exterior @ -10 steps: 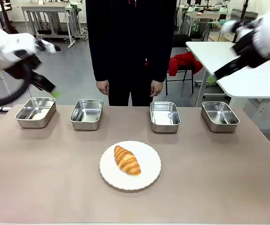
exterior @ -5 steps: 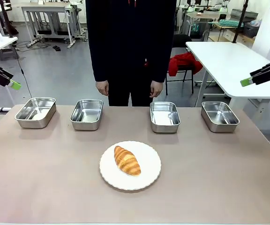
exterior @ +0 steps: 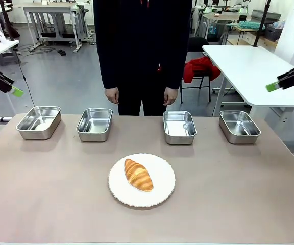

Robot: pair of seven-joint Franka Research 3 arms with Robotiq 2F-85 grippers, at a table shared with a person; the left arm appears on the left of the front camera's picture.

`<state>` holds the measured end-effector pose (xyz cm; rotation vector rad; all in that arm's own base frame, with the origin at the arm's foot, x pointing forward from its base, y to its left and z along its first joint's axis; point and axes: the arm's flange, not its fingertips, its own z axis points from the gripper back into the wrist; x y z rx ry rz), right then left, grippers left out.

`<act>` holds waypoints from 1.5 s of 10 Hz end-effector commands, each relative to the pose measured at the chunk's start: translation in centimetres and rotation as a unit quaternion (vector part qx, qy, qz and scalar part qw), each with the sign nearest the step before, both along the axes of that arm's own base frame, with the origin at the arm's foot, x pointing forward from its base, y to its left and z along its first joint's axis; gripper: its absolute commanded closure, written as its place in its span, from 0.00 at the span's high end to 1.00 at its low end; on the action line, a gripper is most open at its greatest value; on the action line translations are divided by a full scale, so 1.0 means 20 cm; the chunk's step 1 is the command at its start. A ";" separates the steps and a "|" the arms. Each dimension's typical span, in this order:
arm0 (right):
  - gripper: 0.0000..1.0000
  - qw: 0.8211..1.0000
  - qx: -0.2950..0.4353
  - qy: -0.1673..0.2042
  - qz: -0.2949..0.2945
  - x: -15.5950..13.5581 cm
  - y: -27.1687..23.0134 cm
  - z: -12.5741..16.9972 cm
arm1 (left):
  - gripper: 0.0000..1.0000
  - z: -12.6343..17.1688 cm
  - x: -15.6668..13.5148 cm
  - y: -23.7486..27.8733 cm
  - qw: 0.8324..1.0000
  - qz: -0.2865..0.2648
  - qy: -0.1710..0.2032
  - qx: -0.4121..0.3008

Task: Place the bread in the container.
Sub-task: Place the Butter Roll into the Airtight Container indicated by the human.

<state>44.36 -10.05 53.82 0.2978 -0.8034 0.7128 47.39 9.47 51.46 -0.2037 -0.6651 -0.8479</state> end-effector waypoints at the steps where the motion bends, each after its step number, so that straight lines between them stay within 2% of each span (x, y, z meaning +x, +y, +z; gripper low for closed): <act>1: 1.00 0.998 0.031 -0.046 0.023 -0.02 -0.24 0.11 | 1.00 0.09 -0.04 0.18 0.999 0.019 -0.018 -0.029; 6: 1.00 0.994 0.072 -0.078 0.033 -0.11 -0.47 0.13 | 1.00 0.21 -0.16 0.42 0.995 0.036 -0.055 -0.073; 12: 1.00 0.992 0.056 -0.086 0.069 -0.16 -0.29 0.10 | 1.00 0.18 -0.15 0.41 0.994 0.007 -0.058 -0.089; 13: 1.00 0.992 0.054 -0.085 0.072 -0.16 -0.27 0.09 | 1.00 0.17 -0.15 0.39 0.994 0.008 -0.061 -0.089; 14: 1.00 0.992 0.053 -0.085 0.073 -0.16 -0.26 0.08 | 1.00 0.16 -0.15 0.38 0.992 0.037 -0.071 -0.100; 15: 1.00 0.992 0.052 -0.083 0.073 -0.16 -0.25 0.08 | 1.00 0.16 -0.17 0.36 0.990 0.031 -0.075 -0.115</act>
